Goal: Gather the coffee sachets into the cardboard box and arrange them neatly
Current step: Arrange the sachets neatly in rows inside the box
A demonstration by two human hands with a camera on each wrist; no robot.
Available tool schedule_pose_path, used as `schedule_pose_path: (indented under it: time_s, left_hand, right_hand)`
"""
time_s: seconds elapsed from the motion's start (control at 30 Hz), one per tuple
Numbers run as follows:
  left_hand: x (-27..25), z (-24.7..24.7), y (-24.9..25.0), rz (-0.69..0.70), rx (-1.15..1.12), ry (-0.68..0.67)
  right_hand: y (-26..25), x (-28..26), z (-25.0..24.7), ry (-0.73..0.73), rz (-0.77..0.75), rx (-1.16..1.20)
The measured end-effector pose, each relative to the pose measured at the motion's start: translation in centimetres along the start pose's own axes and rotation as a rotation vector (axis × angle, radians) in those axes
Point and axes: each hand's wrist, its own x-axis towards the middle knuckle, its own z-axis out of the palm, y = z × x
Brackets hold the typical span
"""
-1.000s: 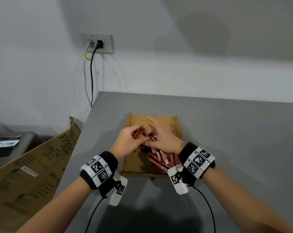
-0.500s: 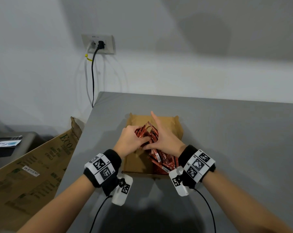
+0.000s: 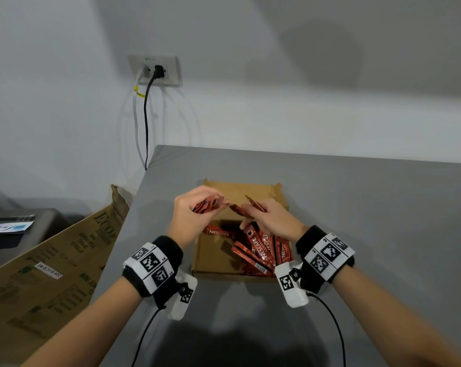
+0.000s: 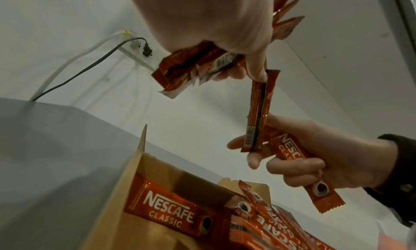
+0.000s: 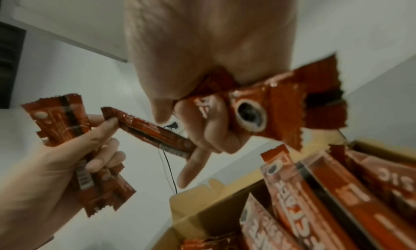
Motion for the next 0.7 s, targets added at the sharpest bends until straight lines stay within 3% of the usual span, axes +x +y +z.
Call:
schedule_pose_path:
  time_s: [0.1,0.17,0.23,0.4,0.53,0.7]
  left_hand:
    - [0.2,-0.3,-0.3,-0.065,0.003,-0.007]
    - [0.0,-0.6,-0.4,-0.274,-0.019,-0.055]
    - [-0.5,-0.6,-0.4,-0.434,-0.049,-0.11]
    - [-0.8,0.2,0.4,-0.555,-0.184,-0.116]
    - [-0.8,0.4,0.1,-0.615,-0.099,-0.19]
    - [-1.0,1.4,-0.4,-0.619,-0.126,-0.015]
  right_hand:
    - [0.1,0.3,0.0,0.17,-0.073,-0.01]
    - [0.3,0.3,0.0,0.337,-0.14,0.0]
    - [0.2,0.0,0.2,0.404,-0.188,-0.012]
    - [0.6,-0.3,1.1,0.477,-0.219,-0.066]
    - [0.3,-0.6,1.2,0.491,-0.196,-0.004]
    - [-0.1,-0.3,2.3,0.391,-0.19,-0.034]
